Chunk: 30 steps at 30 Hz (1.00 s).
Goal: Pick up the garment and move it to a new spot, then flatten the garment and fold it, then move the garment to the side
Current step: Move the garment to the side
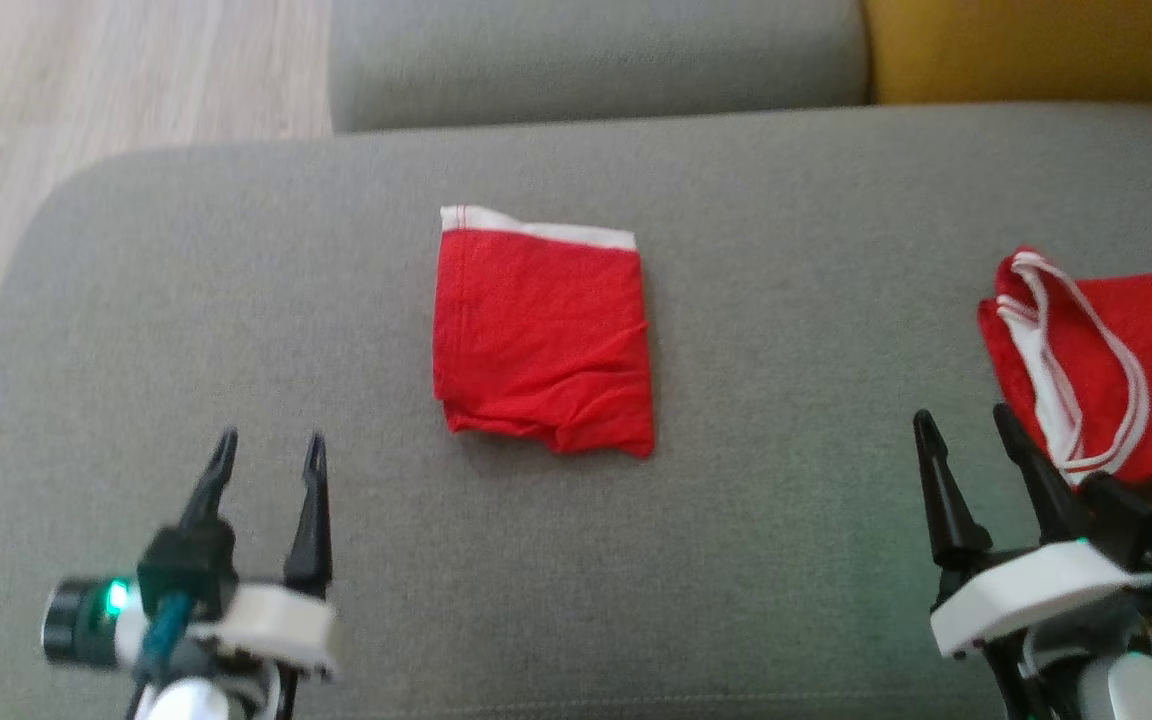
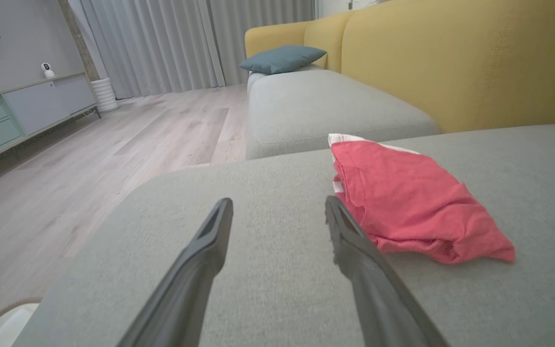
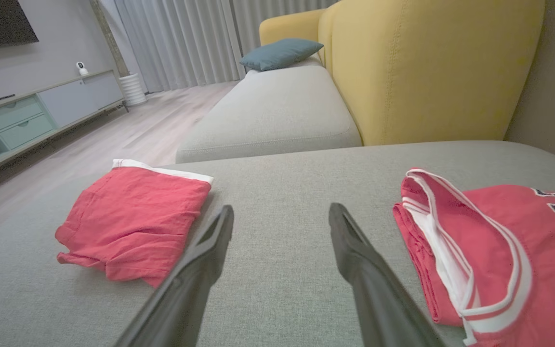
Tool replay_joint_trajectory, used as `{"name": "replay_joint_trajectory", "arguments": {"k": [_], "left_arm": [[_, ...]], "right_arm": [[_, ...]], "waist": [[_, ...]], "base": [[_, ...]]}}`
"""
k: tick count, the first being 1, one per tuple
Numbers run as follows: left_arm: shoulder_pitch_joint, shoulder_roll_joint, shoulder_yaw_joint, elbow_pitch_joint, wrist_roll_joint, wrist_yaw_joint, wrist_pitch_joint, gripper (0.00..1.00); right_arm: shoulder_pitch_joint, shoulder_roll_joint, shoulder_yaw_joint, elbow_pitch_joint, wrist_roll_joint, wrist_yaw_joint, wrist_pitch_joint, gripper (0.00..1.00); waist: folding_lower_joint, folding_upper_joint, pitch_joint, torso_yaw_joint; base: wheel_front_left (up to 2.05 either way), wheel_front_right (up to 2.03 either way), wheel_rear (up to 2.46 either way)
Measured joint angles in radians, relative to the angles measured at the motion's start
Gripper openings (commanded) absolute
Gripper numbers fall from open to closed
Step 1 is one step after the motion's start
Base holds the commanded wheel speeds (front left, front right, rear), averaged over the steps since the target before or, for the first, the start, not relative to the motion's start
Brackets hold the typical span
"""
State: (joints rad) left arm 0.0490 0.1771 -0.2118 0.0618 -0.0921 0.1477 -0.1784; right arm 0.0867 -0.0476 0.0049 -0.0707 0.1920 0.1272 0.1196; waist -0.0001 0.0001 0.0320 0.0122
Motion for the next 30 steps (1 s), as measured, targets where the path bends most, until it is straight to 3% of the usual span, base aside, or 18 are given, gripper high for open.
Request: {"name": "replay_joint_trajectory", "arguments": {"k": [10, 20, 27, 28, 29, 30], "left_arm": [[-0.218, -0.032, -0.039, 0.018, 0.000, -0.028, -0.053, 1.00], [-0.329, -0.074, -0.067, 0.086, 0.000, -0.043, -0.071, 1.00], [-0.329, -0.084, -0.067, 0.084, 0.001, -0.043, -0.071, 1.00], [-0.329, -0.084, -0.067, 0.081, 0.001, -0.043, -0.071, 1.00], [-0.329, -0.085, -0.067, 0.079, 0.001, -0.044, -0.071, 1.00], [-0.329, -0.085, -0.067, 0.079, 0.001, -0.049, -0.071, 1.00]], "right_arm": [[-0.258, -0.042, 0.063, 0.179, 0.039, 0.000, 0.034, 1.00], [-0.518, -0.058, 0.241, 0.447, 0.102, 0.000, 0.109, 1.00], [-0.580, -0.029, 0.220, 0.575, 0.116, 0.000, 0.221, 1.00], [-0.592, -0.027, 0.217, 0.585, 0.116, 0.000, 0.230, 0.91], [-0.601, -0.027, 0.217, 0.595, 0.116, 0.000, 0.240, 0.42], [-0.609, -0.026, 0.217, 0.601, 0.116, 0.000, 0.242, 0.00]], "waist": [[0.0000, -0.0001, 0.153, 0.067], [0.0001, -0.0001, 0.271, 0.185], [0.0000, 0.0000, 0.285, 0.211], [0.0001, 0.0000, 0.285, 0.211], [0.0001, 0.0000, 0.284, 0.211], [0.0001, 0.0000, 0.283, 0.211]], "base": [[0.00, 0.00, 0.00], [0.00, 0.00, 0.00], [0.00, 0.00, 0.00], [0.00, 0.00, 0.00], [0.00, 0.00, 0.00], [0.00, 0.00, 0.00]]}}
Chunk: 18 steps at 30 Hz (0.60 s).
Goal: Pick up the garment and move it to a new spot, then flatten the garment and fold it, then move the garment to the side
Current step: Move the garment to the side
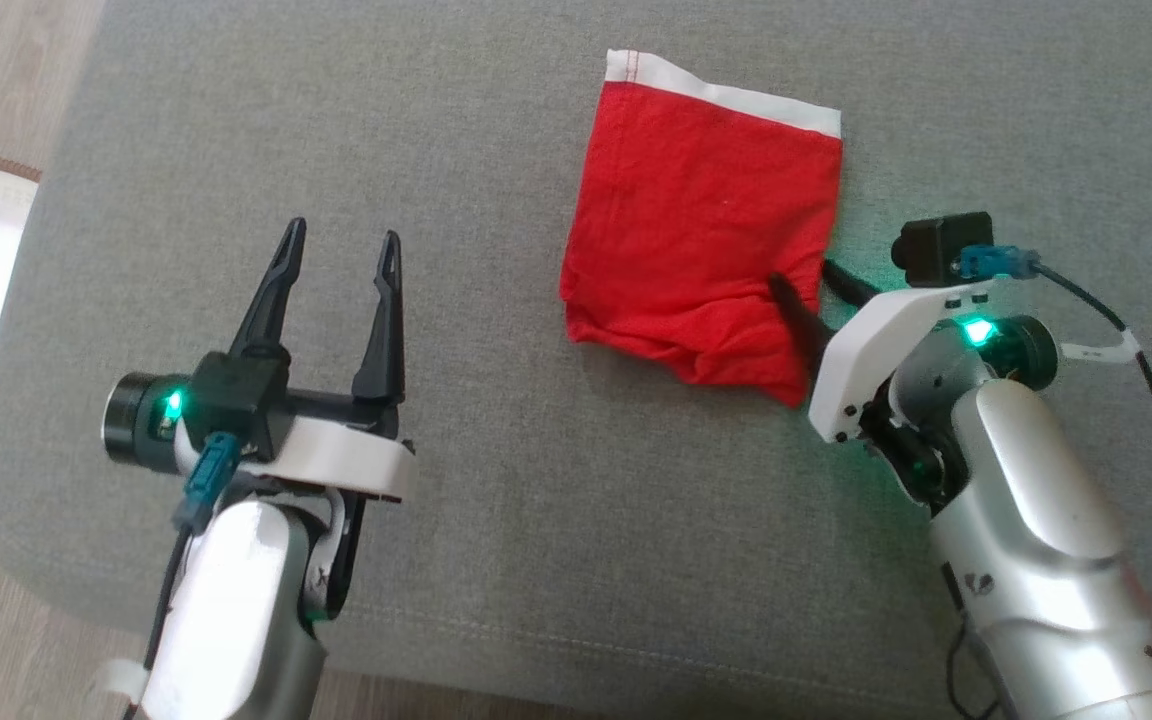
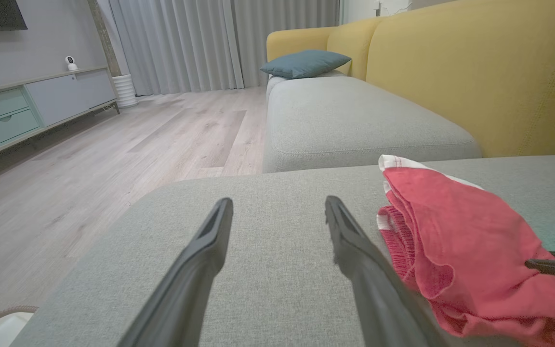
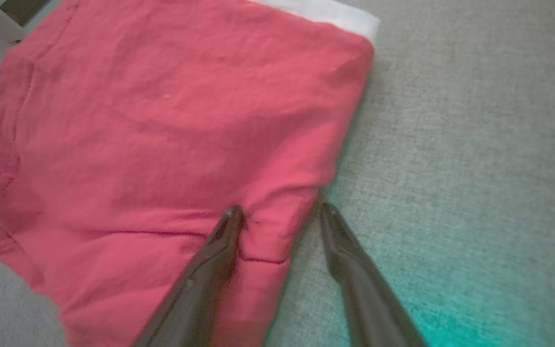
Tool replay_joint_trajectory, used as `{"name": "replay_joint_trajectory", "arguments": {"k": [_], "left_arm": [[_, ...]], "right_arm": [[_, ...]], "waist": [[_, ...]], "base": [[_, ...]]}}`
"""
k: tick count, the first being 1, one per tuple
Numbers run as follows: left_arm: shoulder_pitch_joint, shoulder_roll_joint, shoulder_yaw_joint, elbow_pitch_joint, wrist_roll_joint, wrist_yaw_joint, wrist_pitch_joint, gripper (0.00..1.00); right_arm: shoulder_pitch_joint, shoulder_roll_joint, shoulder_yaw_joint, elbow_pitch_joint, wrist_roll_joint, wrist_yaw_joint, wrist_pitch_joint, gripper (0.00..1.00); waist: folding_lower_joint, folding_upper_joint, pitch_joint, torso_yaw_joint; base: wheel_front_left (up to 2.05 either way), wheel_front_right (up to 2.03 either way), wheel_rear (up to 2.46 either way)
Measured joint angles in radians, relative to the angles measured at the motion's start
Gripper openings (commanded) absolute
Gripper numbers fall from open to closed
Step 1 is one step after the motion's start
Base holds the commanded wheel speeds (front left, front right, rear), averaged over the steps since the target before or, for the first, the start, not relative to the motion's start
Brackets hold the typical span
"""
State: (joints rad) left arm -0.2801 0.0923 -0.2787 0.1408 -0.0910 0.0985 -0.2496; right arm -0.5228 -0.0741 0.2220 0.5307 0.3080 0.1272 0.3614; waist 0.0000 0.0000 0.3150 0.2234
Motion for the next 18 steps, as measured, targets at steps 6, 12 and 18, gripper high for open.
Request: {"name": "replay_joint_trajectory", "arguments": {"k": [6, 12, 18], "left_arm": [[0.008, 0.000, 0.006, -0.007, 0.000, -0.002, 0.000, 1.00], [0.020, 0.010, 0.022, -0.013, 0.007, -0.002, 0.000, 1.00], [0.087, 0.036, 0.032, -0.021, 0.010, -0.001, 0.000, 1.00]], "right_arm": [[-0.001, 0.004, 0.036, 0.001, -0.033, 0.000, 0.004, 0.00], [0.087, -0.005, 0.047, -0.089, -0.073, 0.000, 0.005, 0.00], [0.247, -0.081, 0.026, -0.238, -0.090, 0.000, 0.049, 0.00]], "waist": [[0.0000, 0.0000, -0.016, -0.023], [0.0000, 0.0000, -0.047, -0.085], [0.0000, 0.0000, -0.083, -0.180]], "base": [[0.00, 0.00, 0.00], [0.00, 0.00, 0.00], [0.00, 0.00, 0.00]]}}
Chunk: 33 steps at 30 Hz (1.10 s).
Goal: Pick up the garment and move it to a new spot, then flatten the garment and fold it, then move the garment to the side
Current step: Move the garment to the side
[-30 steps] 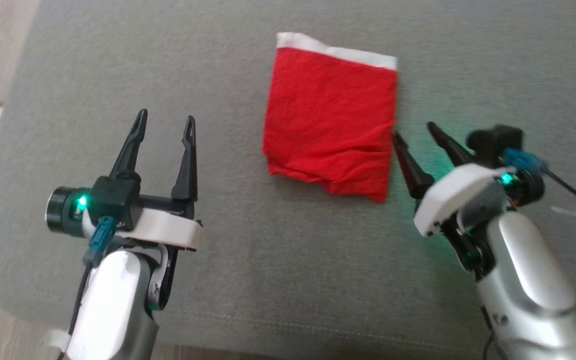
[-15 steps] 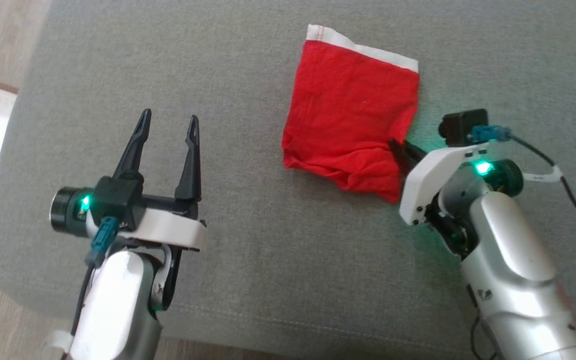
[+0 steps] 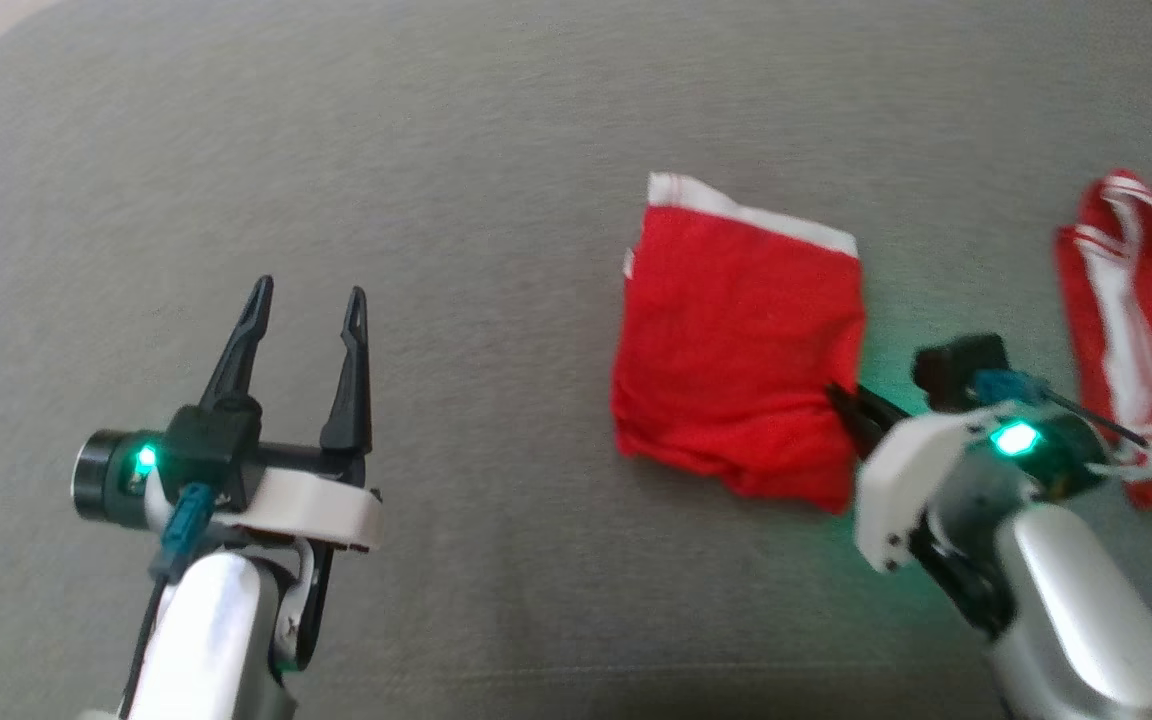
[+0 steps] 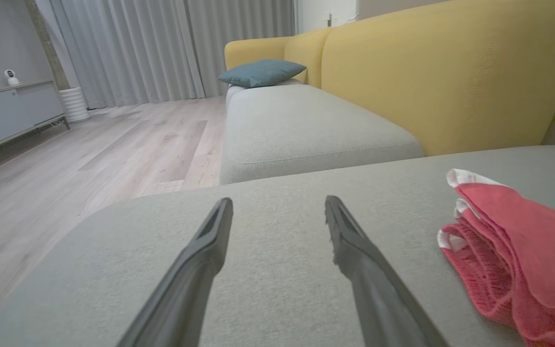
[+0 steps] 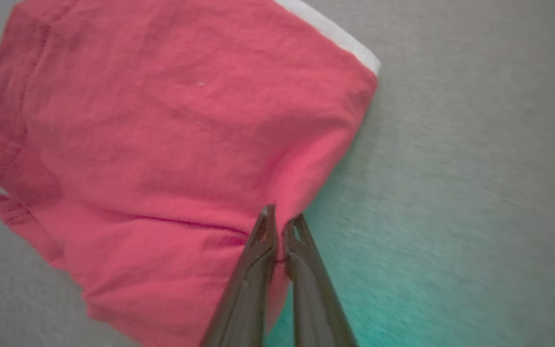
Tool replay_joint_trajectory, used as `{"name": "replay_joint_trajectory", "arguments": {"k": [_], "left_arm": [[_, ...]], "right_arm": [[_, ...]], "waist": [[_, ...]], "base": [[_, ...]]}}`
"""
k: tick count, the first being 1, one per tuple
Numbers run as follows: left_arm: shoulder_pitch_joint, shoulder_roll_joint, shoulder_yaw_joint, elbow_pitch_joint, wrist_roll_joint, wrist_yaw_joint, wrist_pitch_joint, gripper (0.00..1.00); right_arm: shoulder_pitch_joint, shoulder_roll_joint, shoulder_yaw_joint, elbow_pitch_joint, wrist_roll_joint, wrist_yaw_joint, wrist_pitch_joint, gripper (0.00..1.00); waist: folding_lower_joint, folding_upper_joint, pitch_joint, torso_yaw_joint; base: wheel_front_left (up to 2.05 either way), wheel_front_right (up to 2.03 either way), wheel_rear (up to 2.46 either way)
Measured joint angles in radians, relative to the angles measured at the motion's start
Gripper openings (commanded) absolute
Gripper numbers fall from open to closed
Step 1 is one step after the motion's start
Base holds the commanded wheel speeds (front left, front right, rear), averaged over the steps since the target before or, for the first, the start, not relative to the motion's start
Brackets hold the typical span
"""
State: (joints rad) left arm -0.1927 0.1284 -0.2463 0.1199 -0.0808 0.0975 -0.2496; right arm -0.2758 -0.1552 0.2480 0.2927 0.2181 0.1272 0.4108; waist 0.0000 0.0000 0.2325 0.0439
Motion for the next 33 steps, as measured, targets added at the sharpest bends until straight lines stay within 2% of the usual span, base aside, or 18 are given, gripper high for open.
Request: {"name": "replay_joint_trajectory", "arguments": {"k": [6, 12, 20, 33], "left_arm": [[0.008, 0.006, -0.004, -0.023, 0.000, -0.001, 0.000, 1.00], [0.004, 0.012, -0.030, -0.025, 0.009, -0.002, 0.000, 1.00], [-0.022, 0.023, -0.052, -0.034, 0.017, -0.020, 0.003, 1.00], [-0.142, 0.031, -0.077, -0.060, 0.037, -0.036, 0.003, 1.00]], "right_arm": [[0.089, -0.083, -0.049, -0.132, -0.012, 0.000, 0.063, 0.00], [0.087, -0.146, -0.080, -0.152, -0.016, 0.000, 0.063, 0.00], [-0.006, -0.242, -0.183, -0.112, -0.038, 0.000, -0.018, 0.00], [-0.194, -0.259, -0.405, 0.049, -0.028, 0.000, -0.127, 0.00]], "waist": [[0.0000, 0.0000, -0.021, -0.111], [0.0000, 0.0000, -0.016, -0.196], [0.0000, 0.0000, 0.050, -0.225], [0.0000, 0.0000, 0.197, -0.239]], "base": [[0.00, 0.00, 0.00], [0.00, 0.00, 0.00], [0.00, 0.00, 0.00], [0.00, 0.00, 0.00]]}}
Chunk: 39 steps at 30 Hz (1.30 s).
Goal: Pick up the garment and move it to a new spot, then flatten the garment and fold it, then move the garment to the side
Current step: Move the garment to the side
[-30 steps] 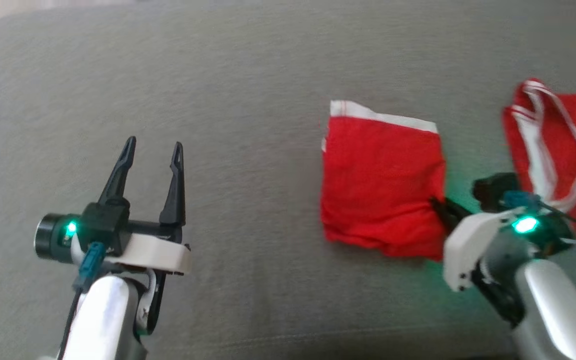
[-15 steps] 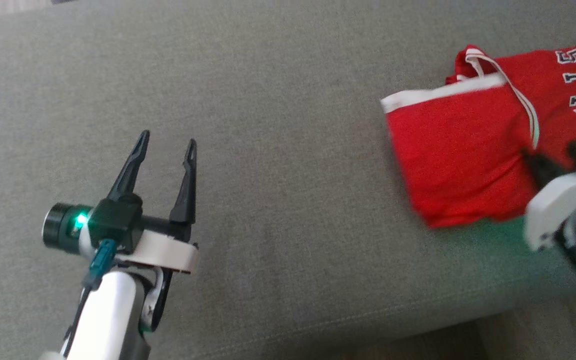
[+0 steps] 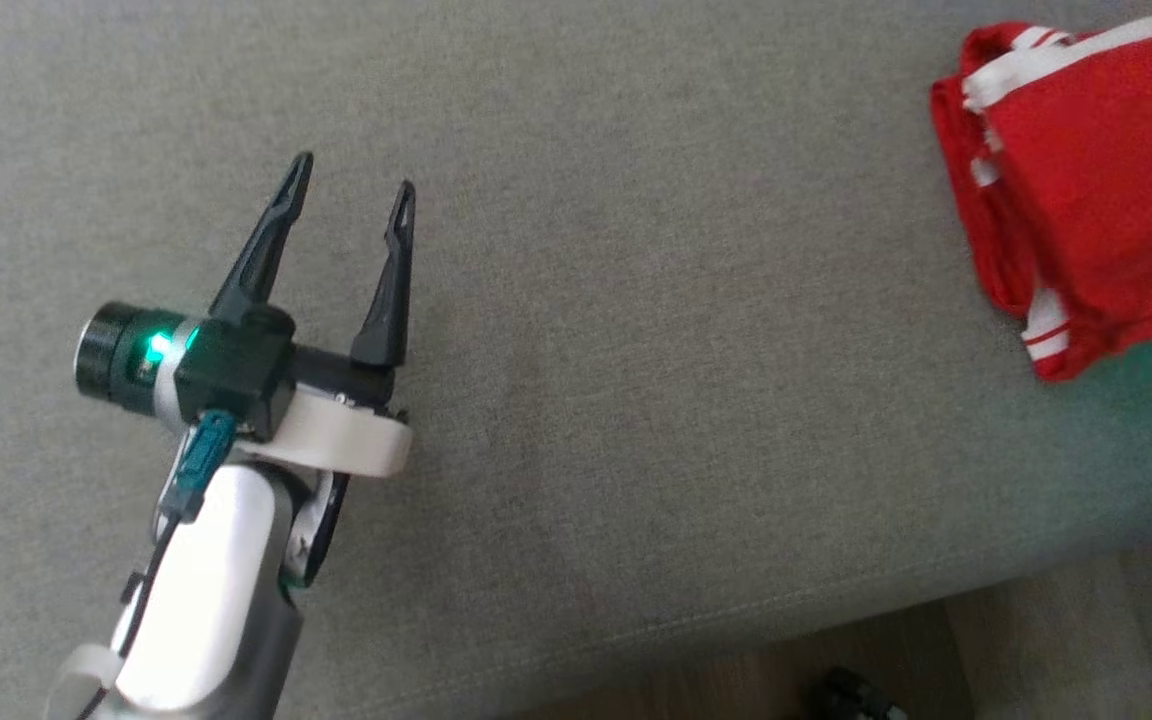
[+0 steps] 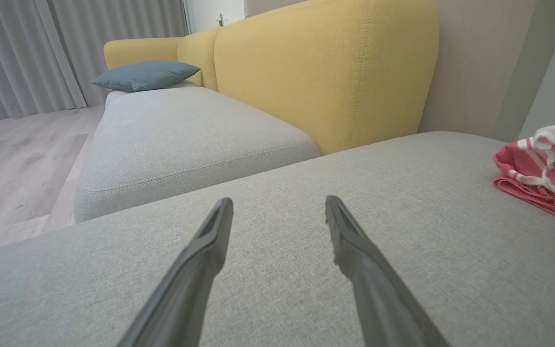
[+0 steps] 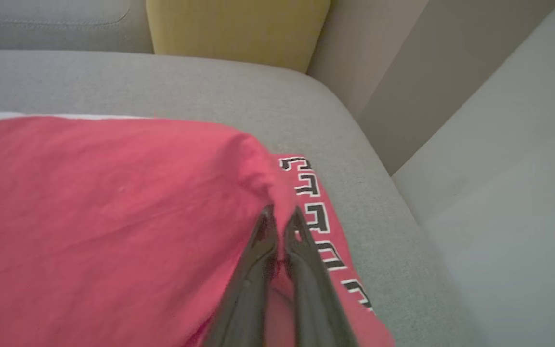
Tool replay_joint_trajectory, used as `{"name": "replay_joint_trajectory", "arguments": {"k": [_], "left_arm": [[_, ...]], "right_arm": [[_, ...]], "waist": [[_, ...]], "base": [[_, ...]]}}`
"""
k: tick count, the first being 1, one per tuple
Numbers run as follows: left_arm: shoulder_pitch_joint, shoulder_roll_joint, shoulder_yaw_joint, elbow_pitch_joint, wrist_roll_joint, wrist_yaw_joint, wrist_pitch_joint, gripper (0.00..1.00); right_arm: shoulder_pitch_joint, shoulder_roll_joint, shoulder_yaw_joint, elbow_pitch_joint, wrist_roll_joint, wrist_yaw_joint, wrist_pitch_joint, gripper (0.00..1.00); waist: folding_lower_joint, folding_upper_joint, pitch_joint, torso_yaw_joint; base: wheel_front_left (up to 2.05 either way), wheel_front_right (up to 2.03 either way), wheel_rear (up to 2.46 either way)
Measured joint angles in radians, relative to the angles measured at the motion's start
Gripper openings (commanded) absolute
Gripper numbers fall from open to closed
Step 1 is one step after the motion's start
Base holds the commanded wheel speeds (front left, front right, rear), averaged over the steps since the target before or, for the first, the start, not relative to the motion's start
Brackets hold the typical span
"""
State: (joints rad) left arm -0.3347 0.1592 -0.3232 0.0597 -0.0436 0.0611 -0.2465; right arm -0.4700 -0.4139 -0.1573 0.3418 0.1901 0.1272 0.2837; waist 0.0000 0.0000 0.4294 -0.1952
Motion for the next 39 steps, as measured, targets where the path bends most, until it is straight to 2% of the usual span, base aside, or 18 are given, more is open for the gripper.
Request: {"name": "replay_joint_trajectory", "arguments": {"k": [7, 12, 13, 14, 15, 18, 22, 27, 33, 39], "left_arm": [[-0.052, 0.006, -0.023, -0.006, 0.008, -0.017, 0.000, 1.00], [-0.082, 0.011, -0.031, -0.002, 0.016, -0.024, 0.000, 1.00], [-0.087, 0.012, -0.033, -0.001, 0.016, -0.027, 0.000, 1.00], [-0.089, 0.012, -0.039, 0.001, 0.016, -0.027, -0.001, 1.00], [-0.090, 0.013, -0.044, 0.004, 0.016, -0.027, -0.001, 1.00], [-0.090, 0.013, -0.051, 0.011, 0.016, -0.027, -0.002, 1.00], [-0.089, 0.012, -0.049, 0.024, 0.013, -0.023, -0.002, 1.00], [-0.059, 0.009, -0.033, 0.034, -0.009, 0.003, -0.003, 1.00], [0.007, 0.003, -0.018, 0.037, -0.031, 0.028, -0.003, 1.00], [0.066, -0.002, -0.005, 0.039, -0.049, 0.052, -0.003, 1.00]], "right_arm": [[-0.032, 0.046, -0.158, -0.005, -0.007, 0.000, -0.052, 0.00], [-0.032, 0.108, -0.183, 0.025, -0.009, 0.000, -0.058, 0.00], [-0.032, 0.116, -0.187, 0.029, -0.016, 0.000, -0.066, 0.34], [-0.032, 0.120, -0.196, 0.031, -0.024, 0.000, -0.072, 0.85], [-0.032, 0.123, -0.205, 0.031, -0.032, 0.000, -0.082, 1.00], [-0.030, 0.127, -0.230, 0.020, -0.058, 0.000, -0.129, 1.00], [-0.014, 0.136, -0.220, -0.059, -0.081, 0.000, -0.219, 1.00], [0.102, 0.179, -0.142, -0.184, -0.088, 0.000, -0.280, 1.00], [0.212, 0.254, -0.037, -0.328, -0.096, 0.000, -0.288, 1.00], [0.302, 0.320, 0.073, -0.391, -0.093, 0.000, -0.285, 1.00]], "waist": [[0.0001, 0.0000, 0.079, -0.004], [0.0001, 0.0000, 0.113, -0.014], [0.0001, 0.0000, 0.117, -0.016], [0.0001, 0.0000, 0.119, -0.018], [0.0001, 0.0000, 0.120, -0.018], [0.0001, 0.0000, 0.115, -0.014], [0.0001, 0.0000, 0.090, -0.007], [0.0000, 0.0000, 0.036, 0.011], [0.0000, 0.0001, -0.042, 0.052], [0.0000, 0.0000, -0.111, 0.119]], "base": [[0.00, 0.00, 0.00], [0.00, 0.00, 0.00], [0.00, 0.00, 0.00], [0.00, 0.00, 0.00], [0.00, 0.00, 0.00], [0.00, 0.00, 0.00], [0.00, 0.00, 0.00], [0.00, 0.00, 0.00], [0.00, 0.00, 0.00], [0.00, 0.00, 0.00]]}}
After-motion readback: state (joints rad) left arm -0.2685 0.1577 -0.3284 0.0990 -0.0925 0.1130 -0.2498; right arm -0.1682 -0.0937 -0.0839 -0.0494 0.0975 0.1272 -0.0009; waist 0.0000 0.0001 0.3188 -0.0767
